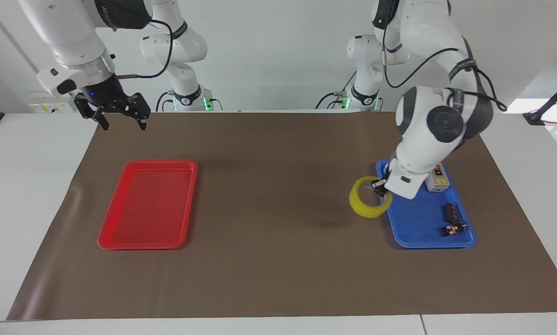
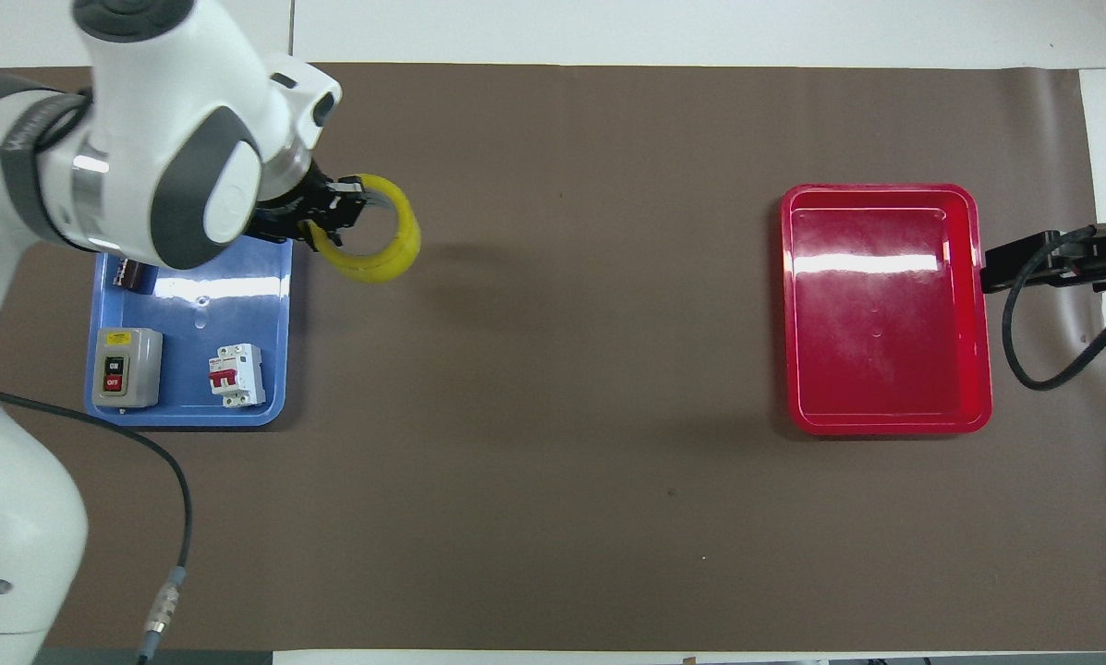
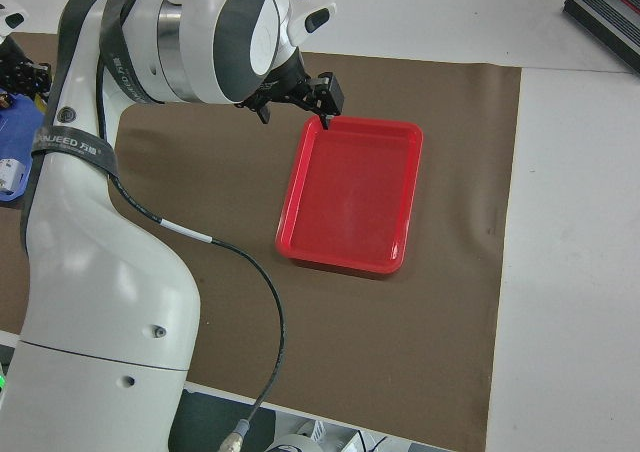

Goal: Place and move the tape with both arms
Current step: 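Carry the tape with the left gripper to the table center and release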

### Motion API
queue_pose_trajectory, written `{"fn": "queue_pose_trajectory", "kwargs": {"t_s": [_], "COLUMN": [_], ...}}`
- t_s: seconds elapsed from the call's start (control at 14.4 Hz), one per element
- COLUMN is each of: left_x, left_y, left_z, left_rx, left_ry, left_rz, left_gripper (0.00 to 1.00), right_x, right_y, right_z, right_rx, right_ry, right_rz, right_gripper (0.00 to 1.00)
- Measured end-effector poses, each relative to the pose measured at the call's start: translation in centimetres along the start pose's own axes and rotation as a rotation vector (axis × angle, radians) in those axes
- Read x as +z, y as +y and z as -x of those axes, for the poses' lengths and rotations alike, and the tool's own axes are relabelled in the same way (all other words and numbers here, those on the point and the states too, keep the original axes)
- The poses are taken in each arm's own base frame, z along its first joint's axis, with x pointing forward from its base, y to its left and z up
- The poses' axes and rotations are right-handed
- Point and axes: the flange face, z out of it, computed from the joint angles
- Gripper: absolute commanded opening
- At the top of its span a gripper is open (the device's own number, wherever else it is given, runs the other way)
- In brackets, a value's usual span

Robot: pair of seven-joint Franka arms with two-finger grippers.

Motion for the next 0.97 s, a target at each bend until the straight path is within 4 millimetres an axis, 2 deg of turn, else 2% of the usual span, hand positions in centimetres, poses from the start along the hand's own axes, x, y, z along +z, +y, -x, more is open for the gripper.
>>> {"fn": "queue_pose_trajectory", "kwargs": {"t_s": [0.14,0.21,0.35,0.56,0.63,0.7,0.76,0.97], "left_x": [1.6,3.0,6.5,11.8,12.9,13.5,13.6,12.6], "left_y": [6.8,8.9,11.6,13.6,13.7,13.7,13.6,13.2], "left_z": [4.2,5.5,7.3,9.3,9.6,9.8,9.8,9.3], "left_rx": [-0.039,-0.042,-0.044,-0.058,-0.058,-0.059,-0.06,-0.072], "left_ry": [0.032,0.043,0.058,0.067,0.066,0.064,0.064,0.073], "left_rz": [0.018,0.027,0.046,0.063,0.062,0.059,0.06,0.063], "left_gripper": [0.0,0.0,0.0,0.0,0.15,0.62,1.0,1.0], "right_x": [0.0,0.0,0.0,0.0,0.0,0.0,0.0,0.1], "right_y": [0.0,0.0,0.0,0.3,0.4,0.4,0.4,0.4], "right_z": [0.0,0.0,0.0,0.0,0.0,0.0,0.0,0.0], "right_rx": [0.0,0.0,0.0,0.006,0.007,0.008,0.008,0.007], "right_ry": [0.0,0.0,0.0,0.0,0.0,0.0,0.0,-0.005], "right_rz": [0.0,0.0,0.0,0.0,0.0,0.0,0.0,-0.001], "right_gripper": [1.0,1.0,1.0,1.0,1.0,1.0,1.0,1.0]}}
